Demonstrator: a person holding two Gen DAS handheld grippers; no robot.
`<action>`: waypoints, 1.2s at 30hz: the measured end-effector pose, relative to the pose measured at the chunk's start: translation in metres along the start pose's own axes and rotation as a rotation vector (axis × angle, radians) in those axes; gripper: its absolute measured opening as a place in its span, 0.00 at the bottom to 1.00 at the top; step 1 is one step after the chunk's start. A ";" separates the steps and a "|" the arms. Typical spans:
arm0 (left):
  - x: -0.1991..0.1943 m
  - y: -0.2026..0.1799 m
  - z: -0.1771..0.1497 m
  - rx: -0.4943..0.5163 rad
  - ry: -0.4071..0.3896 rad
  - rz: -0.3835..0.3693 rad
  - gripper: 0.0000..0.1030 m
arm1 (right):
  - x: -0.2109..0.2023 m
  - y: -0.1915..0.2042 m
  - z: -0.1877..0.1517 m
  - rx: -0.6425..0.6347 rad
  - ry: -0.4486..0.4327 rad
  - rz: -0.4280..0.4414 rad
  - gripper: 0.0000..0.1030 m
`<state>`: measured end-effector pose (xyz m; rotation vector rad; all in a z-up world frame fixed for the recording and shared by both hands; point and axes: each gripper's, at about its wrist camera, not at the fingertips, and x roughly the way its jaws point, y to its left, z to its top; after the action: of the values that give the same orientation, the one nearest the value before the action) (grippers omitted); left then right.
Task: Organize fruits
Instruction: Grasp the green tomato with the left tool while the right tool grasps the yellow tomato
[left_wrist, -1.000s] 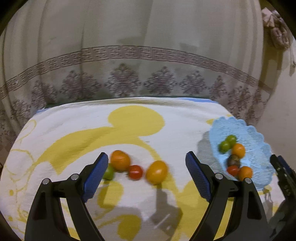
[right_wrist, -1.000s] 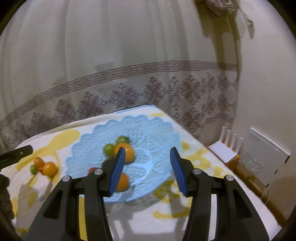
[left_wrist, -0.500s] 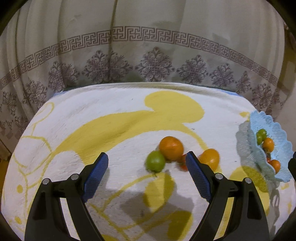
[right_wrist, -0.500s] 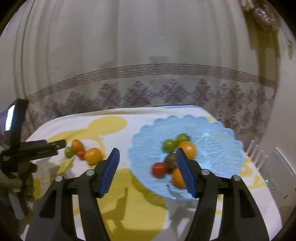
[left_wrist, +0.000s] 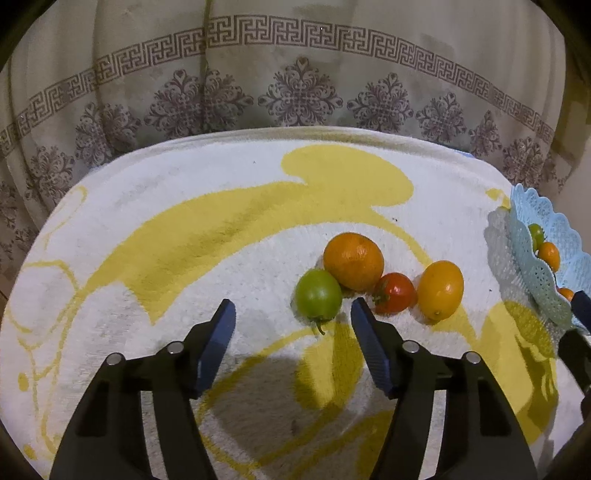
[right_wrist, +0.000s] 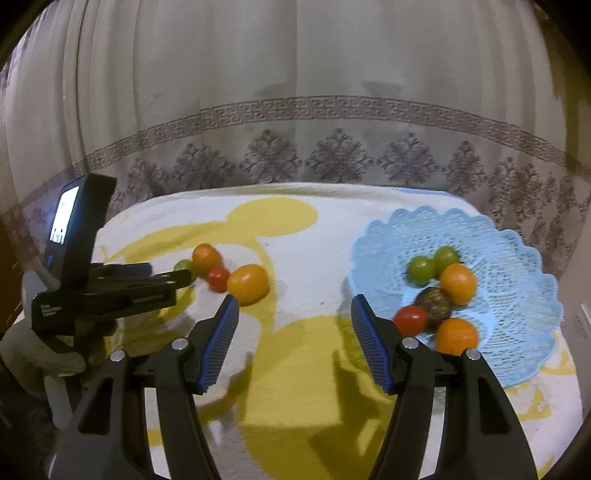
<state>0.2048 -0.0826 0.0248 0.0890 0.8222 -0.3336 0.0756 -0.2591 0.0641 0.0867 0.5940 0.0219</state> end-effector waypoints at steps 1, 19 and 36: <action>0.001 0.000 0.000 -0.001 0.001 -0.006 0.61 | 0.001 0.001 0.000 -0.002 0.005 0.006 0.63; -0.007 0.001 0.009 -0.010 -0.041 -0.085 0.27 | 0.056 0.027 0.010 -0.016 0.129 0.089 0.63; -0.025 0.021 0.022 -0.099 -0.084 -0.077 0.27 | 0.118 0.026 0.023 -0.015 0.251 0.100 0.59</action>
<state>0.2114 -0.0608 0.0567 -0.0488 0.7586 -0.3662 0.1866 -0.2300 0.0194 0.0999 0.8394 0.1358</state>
